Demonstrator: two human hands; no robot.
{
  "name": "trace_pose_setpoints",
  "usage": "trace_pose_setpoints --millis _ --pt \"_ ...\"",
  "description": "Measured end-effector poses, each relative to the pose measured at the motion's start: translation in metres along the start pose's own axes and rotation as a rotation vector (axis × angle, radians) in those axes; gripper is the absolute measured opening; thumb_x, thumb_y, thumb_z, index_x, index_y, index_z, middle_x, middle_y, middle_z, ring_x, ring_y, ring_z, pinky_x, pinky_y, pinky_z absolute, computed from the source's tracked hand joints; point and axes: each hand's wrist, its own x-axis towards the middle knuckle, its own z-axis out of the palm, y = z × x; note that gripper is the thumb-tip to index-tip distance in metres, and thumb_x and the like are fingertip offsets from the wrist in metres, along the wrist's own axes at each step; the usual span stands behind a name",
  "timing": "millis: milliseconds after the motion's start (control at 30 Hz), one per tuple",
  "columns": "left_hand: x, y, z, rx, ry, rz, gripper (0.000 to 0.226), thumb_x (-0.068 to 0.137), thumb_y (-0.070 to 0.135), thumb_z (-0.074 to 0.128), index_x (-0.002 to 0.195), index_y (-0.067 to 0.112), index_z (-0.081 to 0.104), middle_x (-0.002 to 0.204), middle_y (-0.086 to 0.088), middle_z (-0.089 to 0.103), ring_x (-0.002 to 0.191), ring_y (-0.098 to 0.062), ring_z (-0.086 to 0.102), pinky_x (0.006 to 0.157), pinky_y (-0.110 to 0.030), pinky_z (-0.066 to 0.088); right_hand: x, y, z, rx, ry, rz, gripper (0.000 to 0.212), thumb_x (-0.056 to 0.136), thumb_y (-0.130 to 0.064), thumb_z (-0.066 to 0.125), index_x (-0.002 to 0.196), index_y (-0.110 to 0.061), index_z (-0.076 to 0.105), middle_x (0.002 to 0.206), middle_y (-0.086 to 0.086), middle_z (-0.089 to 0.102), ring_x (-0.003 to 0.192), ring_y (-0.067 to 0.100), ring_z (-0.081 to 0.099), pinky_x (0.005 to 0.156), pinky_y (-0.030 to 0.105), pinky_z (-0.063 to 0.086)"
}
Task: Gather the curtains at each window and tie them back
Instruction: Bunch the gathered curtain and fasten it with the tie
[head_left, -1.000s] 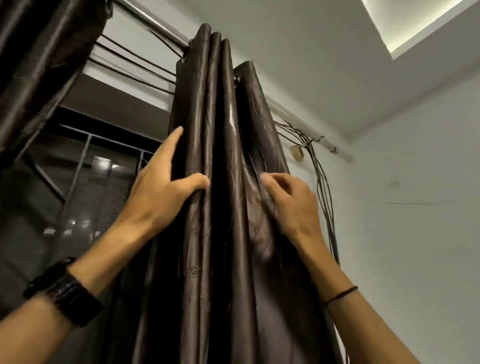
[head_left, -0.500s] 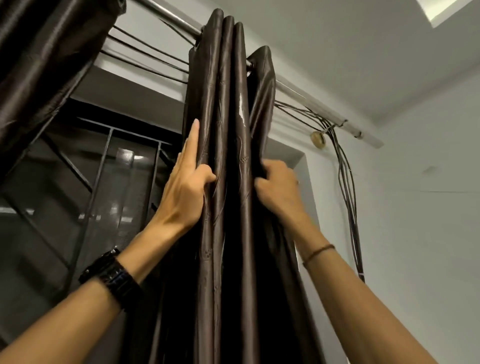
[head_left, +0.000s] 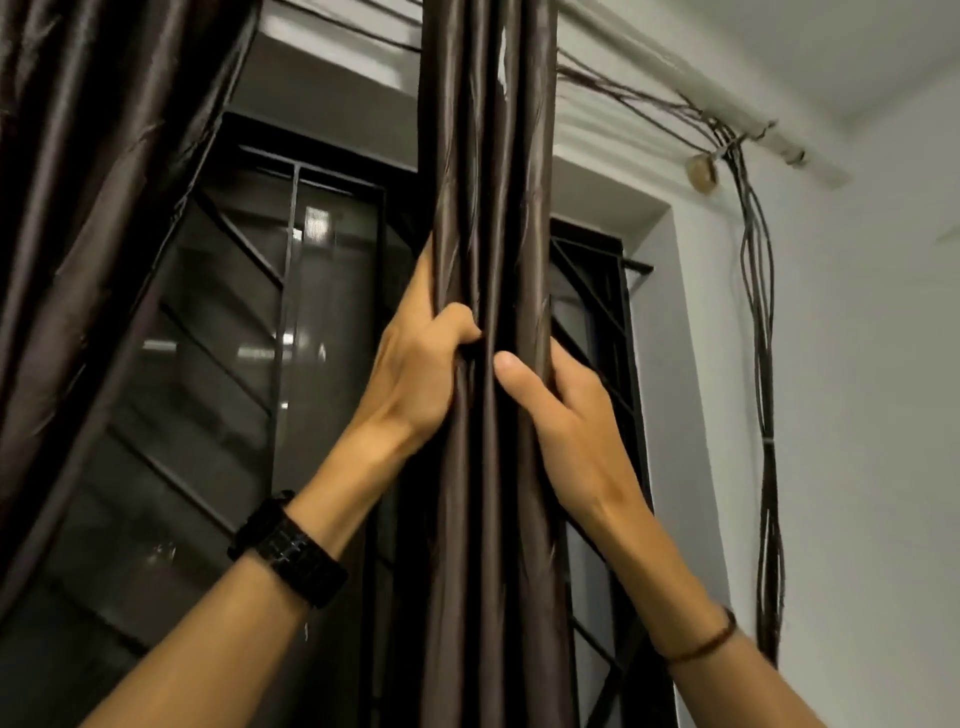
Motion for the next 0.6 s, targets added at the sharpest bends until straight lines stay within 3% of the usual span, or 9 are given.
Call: trace_pose_setpoints --millis 100,200,300,367,467,533,600 --pt "-0.036 -0.015 0.013 0.097 -0.074 -0.055 0.075 0.079 0.035 0.049 0.153 0.038 0.038 0.150 -0.002 0.053 0.142 -0.027 0.046 0.119 -0.057 0.035 -0.050 0.016 0.006 0.088 -0.018 0.041 0.032 0.099 -0.038 0.057 0.129 -0.030 0.064 0.115 -0.007 0.074 0.109 0.014 0.070 0.093 0.035 0.057" --pt "-0.058 -0.024 0.019 0.126 -0.097 -0.080 0.084 0.078 0.039 0.047 0.160 0.036 0.027 0.163 0.000 0.039 0.154 -0.027 0.030 0.124 -0.058 0.025 -0.076 0.017 0.010 0.061 -0.015 0.023 0.048 0.093 -0.045 0.062 0.139 -0.036 0.054 0.123 -0.016 0.070 0.116 0.008 0.067 0.093 0.023 0.054" --pt "-0.081 -0.026 0.023 0.138 -0.130 -0.071 0.076 0.089 0.041 0.043 0.161 0.029 0.026 0.164 0.001 0.037 0.155 -0.026 0.027 0.126 -0.058 0.022 -0.099 0.017 0.013 -0.018 -0.035 0.047 0.069 0.087 -0.045 0.068 0.150 -0.031 0.045 0.125 -0.015 0.068 0.116 0.009 0.067 0.092 0.023 0.055" --pt "-0.102 -0.029 0.026 0.047 -0.176 -0.093 0.066 0.101 0.053 0.035 0.163 0.033 0.023 0.168 0.011 0.030 0.159 -0.017 0.017 0.128 -0.055 0.015 -0.114 0.017 0.014 -0.057 -0.046 0.064 0.079 0.084 -0.045 0.073 0.153 -0.030 0.039 0.128 -0.015 0.066 0.119 0.008 0.065 0.095 0.024 0.055" --pt "-0.134 -0.034 0.028 -0.087 -0.198 -0.209 0.070 0.100 0.073 0.021 0.161 0.039 0.029 0.168 0.021 0.025 0.158 -0.002 0.009 0.130 -0.050 0.009 -0.133 0.015 0.017 -0.093 -0.048 0.089 0.086 0.080 -0.041 0.082 0.153 -0.031 0.037 0.132 -0.018 0.064 0.122 0.004 0.063 0.100 0.025 0.053" --pt "-0.155 -0.040 0.027 -0.109 -0.195 -0.265 0.065 0.101 0.068 0.019 0.158 0.040 0.036 0.167 0.026 0.024 0.156 0.005 0.008 0.131 -0.048 0.008 -0.147 0.016 0.020 -0.116 -0.045 0.128 0.091 0.076 -0.041 0.085 0.153 -0.030 0.038 0.134 -0.018 0.063 0.124 0.002 0.061 0.102 0.026 0.053" --pt "-0.175 -0.045 0.024 -0.165 -0.202 -0.300 0.049 0.104 0.061 0.025 0.147 0.053 0.048 0.165 0.023 0.032 0.156 0.002 0.017 0.130 -0.046 0.015 -0.162 0.019 0.025 -0.152 -0.040 0.184 0.090 0.076 -0.038 0.087 0.151 -0.035 0.039 0.130 -0.019 0.065 0.121 0.002 0.063 0.099 0.024 0.053"
